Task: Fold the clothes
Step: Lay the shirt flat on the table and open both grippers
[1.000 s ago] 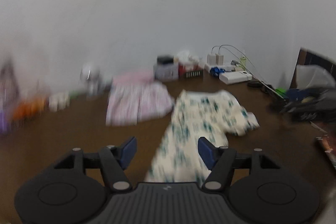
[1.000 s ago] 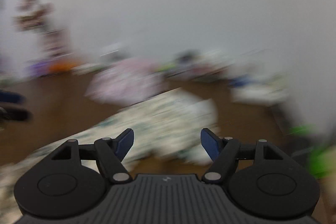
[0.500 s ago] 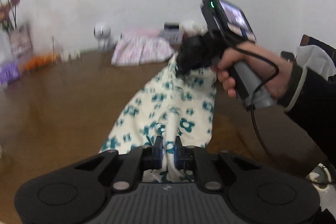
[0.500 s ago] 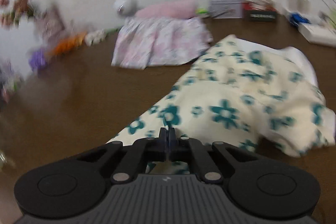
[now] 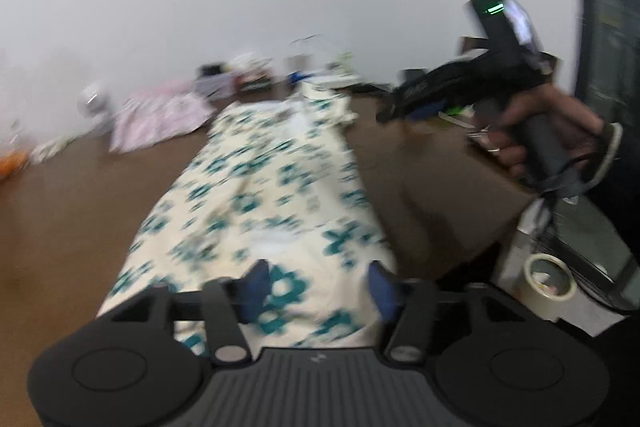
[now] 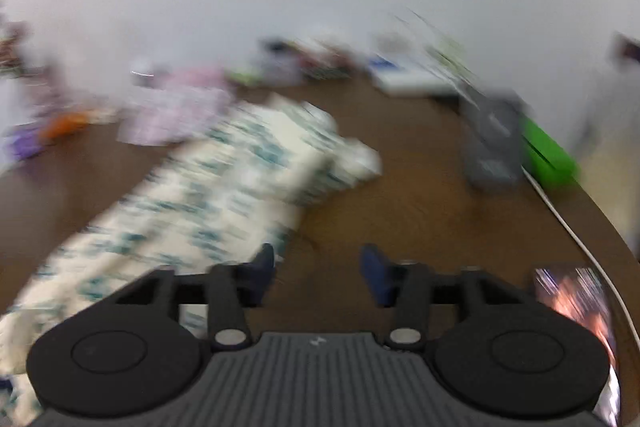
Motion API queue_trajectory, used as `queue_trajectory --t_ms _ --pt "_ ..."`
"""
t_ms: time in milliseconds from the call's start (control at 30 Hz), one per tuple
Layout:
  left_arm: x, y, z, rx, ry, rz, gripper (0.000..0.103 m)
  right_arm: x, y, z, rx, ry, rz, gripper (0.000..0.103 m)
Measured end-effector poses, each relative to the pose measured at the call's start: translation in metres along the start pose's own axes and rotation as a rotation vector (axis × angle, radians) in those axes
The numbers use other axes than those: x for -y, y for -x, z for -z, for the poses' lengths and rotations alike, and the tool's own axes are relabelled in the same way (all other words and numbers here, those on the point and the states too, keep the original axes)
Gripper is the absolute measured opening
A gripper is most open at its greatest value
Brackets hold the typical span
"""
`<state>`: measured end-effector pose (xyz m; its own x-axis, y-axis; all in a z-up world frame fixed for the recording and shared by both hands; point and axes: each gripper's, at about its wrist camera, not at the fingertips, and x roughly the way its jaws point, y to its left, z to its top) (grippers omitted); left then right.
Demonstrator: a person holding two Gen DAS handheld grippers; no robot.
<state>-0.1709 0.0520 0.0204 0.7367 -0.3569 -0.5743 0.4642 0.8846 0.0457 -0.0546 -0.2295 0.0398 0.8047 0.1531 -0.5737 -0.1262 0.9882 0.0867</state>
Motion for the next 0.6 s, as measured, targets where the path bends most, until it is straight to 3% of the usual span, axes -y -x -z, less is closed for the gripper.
queue_trajectory --t_ms 200,300,400,467,500,533,600 --pt "-0.042 0.009 0.006 -0.001 0.082 -0.120 0.057 -0.057 -0.071 -0.025 -0.047 0.168 -0.134 0.060" --pt "-0.066 0.010 0.004 -0.003 0.162 -0.126 0.062 -0.074 -0.096 -0.032 -0.073 0.230 -0.091 0.059" --pt "-0.063 -0.004 0.001 -0.016 0.152 -0.165 0.062 -0.074 -0.108 -0.034 -0.127 0.205 -0.087 0.055" --pt "-0.057 -0.016 -0.001 -0.028 0.127 -0.169 0.051 -0.069 -0.113 -0.032 -0.145 0.191 -0.081 0.052" --pt "-0.056 -0.021 -0.001 -0.039 0.123 -0.170 0.021 -0.067 -0.113 -0.029 -0.147 0.196 -0.070 0.052" --pt "-0.058 -0.023 -0.002 -0.042 0.128 -0.181 0.000 -0.066 -0.114 -0.027 -0.143 0.200 -0.066 0.052" --pt "-0.066 -0.028 -0.003 -0.036 0.138 -0.208 0.000 -0.064 -0.118 -0.024 -0.130 0.204 -0.065 0.052"
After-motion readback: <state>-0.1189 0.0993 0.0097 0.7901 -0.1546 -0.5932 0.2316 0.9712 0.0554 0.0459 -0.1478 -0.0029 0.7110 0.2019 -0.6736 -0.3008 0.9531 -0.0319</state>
